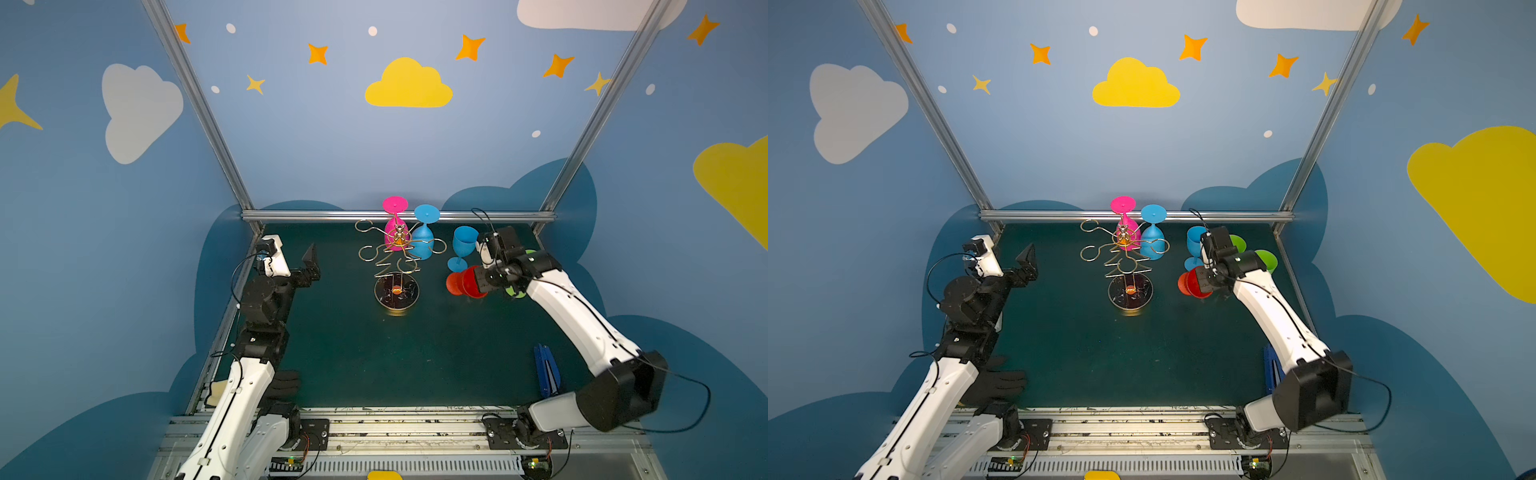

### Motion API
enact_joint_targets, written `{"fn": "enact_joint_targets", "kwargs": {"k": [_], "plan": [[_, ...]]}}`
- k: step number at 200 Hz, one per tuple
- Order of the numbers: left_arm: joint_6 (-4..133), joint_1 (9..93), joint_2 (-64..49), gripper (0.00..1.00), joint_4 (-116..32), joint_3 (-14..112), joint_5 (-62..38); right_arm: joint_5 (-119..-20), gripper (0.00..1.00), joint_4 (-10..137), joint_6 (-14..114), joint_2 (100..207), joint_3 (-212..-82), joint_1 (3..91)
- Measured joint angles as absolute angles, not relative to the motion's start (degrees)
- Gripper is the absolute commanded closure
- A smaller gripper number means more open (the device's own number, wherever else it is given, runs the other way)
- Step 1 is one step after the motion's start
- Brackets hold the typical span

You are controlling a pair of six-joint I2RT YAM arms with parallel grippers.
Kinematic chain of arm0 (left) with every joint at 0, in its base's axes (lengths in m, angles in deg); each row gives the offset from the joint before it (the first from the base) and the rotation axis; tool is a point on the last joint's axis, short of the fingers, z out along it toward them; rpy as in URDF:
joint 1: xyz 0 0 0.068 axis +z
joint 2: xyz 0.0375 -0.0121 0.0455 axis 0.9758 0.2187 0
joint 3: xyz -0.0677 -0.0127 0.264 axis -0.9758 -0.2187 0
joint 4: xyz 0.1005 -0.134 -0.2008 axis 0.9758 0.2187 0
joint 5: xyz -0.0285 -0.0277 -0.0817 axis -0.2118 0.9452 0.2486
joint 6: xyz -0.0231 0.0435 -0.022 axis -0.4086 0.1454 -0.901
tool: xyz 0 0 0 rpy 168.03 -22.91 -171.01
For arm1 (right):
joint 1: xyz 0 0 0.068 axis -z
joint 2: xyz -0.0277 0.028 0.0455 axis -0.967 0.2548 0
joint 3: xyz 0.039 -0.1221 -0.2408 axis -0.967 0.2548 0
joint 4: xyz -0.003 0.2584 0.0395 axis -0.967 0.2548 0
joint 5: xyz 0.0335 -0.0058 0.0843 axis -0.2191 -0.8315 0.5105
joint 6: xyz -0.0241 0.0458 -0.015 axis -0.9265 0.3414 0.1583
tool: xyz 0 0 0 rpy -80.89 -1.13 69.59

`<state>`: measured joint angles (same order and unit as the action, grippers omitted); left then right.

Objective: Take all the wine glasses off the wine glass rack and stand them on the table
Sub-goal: 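Lower the red glass upright near the green glasses while the left gripper draws back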

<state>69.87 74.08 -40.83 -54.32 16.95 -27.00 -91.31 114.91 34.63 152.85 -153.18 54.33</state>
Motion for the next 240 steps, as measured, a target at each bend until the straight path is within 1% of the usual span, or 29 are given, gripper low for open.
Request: {"fn": "enact_joint_targets", "kwargs": {"k": [25,77,135,177,240], "plan": [[69.0,75.0,-41.2,0.05,-54.3,16.4,-26.4,-90.4,1.00,115.1,33.4,158.9,-157.5,55.6],[67.7,76.4,-41.2,0.05,-54.2,16.0,-25.5,-88.1,1.00,116.7,32.2,165.3,-162.6,57.9],[66.4,77.3,-41.2,0.05,-54.2,16.0,-24.6,-88.4,1.00,127.7,34.2,177.4,-175.7,58.6],[66.1,77.5,-41.2,0.05,-54.2,16.0,-24.4,-88.1,0.95,129.0,35.3,177.7,-176.0,58.7],[65.5,78.0,-41.2,0.05,-54.2,15.9,-24.2,-86.4,0.83,130.2,35.5,177.7,-176.0,58.9]]}}
